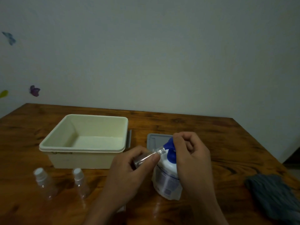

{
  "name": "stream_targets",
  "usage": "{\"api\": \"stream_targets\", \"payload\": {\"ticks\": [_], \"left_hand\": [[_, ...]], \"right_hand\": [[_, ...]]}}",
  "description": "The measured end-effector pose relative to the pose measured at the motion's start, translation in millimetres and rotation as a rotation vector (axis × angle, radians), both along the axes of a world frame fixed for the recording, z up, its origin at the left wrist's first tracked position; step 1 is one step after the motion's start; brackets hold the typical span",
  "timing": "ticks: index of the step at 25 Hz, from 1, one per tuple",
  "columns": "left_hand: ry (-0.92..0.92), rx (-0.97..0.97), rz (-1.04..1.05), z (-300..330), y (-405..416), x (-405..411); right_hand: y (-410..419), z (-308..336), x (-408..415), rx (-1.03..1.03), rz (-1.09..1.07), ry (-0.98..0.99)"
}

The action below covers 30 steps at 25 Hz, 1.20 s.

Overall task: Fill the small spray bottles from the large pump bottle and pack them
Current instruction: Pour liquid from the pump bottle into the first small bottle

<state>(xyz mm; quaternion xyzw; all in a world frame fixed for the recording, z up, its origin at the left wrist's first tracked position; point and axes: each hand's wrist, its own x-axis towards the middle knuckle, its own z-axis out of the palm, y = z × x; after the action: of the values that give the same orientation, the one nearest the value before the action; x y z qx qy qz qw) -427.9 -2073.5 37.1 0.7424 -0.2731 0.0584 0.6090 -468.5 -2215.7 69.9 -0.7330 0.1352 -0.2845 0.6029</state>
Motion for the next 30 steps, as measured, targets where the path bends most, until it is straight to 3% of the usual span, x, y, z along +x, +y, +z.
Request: {"api": "stream_targets", "payload": {"ticks": [7, 16, 23, 30], "left_hand": [[-0.042, 0.002, 0.024, -1.5, -16.7, 2.6], [-0.119, 0.035, -0.068, -9.6, -20.0, 25.5], [-0.14, 0.036, -0.067, -15.8, -19.3, 24.6], [-0.158, 0.024, -0.046, -14.6, -17.8, 25.2]], "right_hand": [[-5.0, 2.8, 4.8, -0.177, 0.002, 0.091], [-2.6, 0.6, 6.3, -0.026, 0.076, 0.071], [-3.4, -7.6, 7.8, -0.179, 0.051, 0.056], [-1.6, -1.5, 5.1, -0.192, 0.061, 0.084]]}}
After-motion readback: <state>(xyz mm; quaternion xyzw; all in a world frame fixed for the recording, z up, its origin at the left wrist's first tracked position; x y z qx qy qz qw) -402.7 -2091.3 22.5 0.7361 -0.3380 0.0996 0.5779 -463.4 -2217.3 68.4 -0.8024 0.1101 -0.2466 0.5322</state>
